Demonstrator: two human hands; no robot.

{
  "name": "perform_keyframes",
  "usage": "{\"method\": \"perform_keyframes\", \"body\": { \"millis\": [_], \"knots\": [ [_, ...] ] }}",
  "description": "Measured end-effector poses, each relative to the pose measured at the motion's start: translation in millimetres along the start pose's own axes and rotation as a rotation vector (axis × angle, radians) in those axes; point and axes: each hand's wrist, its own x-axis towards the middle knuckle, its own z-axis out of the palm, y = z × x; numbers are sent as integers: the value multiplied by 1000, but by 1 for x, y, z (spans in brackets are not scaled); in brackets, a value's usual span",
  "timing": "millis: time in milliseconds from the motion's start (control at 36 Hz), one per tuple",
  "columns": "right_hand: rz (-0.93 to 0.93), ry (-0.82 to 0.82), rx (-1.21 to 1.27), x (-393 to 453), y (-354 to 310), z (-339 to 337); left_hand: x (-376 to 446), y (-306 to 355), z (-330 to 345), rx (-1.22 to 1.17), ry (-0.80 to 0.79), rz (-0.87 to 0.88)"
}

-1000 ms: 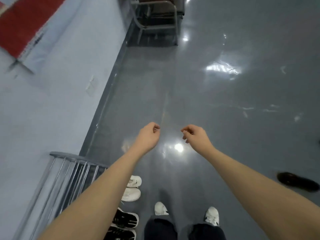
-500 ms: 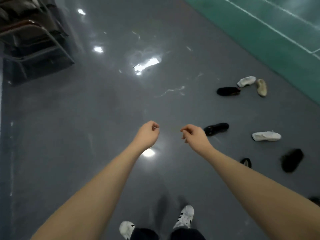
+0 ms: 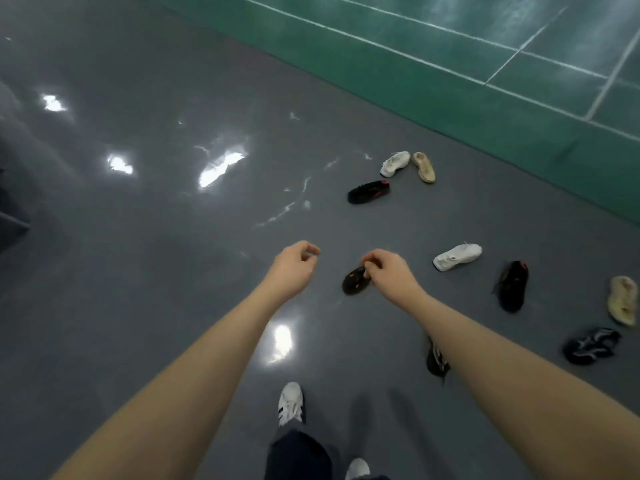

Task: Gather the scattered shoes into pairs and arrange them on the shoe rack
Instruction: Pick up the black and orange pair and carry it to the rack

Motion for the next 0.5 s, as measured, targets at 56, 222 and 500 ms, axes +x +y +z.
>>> {"method": "perform_keyframes", "body": {
  "millis": [56,222,500],
  "knots": [
    [27,25,-7,24,5,-4,29,6,1,12,-22,5],
    [125,80,-43,91,8,-9,111,15,-3,18,-80,3],
    [281,132,-100,226,18,-6,269,26,-5,176,-219,38]
  ]
}}
